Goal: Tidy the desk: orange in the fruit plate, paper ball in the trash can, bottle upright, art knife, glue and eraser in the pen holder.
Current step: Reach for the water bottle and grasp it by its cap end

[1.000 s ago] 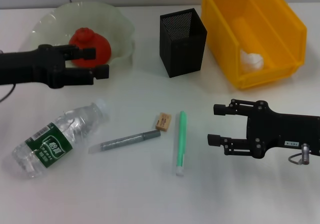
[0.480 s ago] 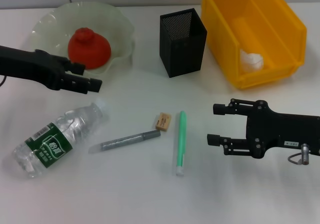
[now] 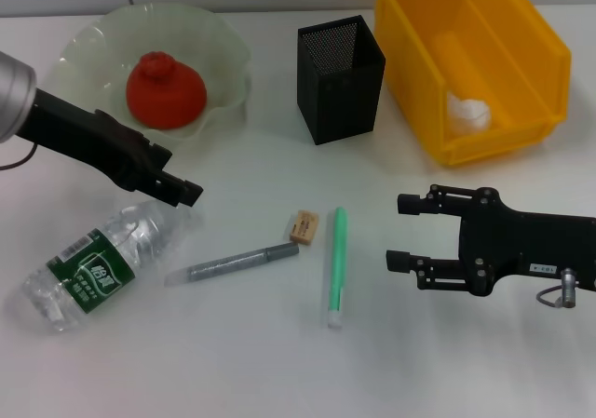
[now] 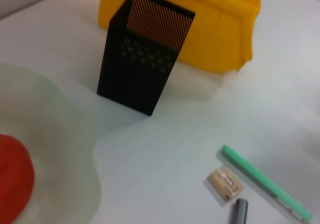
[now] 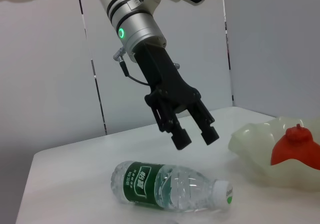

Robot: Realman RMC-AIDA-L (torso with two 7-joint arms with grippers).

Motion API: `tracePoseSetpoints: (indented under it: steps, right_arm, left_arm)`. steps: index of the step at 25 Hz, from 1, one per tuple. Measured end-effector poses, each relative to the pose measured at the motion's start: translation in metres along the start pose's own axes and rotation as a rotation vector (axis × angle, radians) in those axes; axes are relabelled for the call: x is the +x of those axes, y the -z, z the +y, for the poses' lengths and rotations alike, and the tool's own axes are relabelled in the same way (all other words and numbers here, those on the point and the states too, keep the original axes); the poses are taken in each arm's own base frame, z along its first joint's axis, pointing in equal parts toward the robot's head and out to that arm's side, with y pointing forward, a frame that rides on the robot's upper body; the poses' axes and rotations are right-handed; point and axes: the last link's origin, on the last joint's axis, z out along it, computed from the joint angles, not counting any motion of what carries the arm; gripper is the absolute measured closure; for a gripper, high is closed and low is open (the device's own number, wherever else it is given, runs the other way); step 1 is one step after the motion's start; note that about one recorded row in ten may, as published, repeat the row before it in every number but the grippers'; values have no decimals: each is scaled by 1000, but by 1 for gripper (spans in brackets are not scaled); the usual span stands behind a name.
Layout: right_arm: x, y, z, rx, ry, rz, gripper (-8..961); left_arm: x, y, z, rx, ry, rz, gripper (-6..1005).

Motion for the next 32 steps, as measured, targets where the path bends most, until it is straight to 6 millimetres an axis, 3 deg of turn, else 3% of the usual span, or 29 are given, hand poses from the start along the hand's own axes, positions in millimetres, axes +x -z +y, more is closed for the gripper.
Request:
tracePoseSetpoints:
  steps: [17,32]
  right_arm:
    - [0,0,0,2,-4,-2,217]
    - [1,1,0,7,2,-8,218]
  left_arm:
    - [18,-26,4,88,-57,-150,201]
    - [8,-51,-8,151,-48,-197,202]
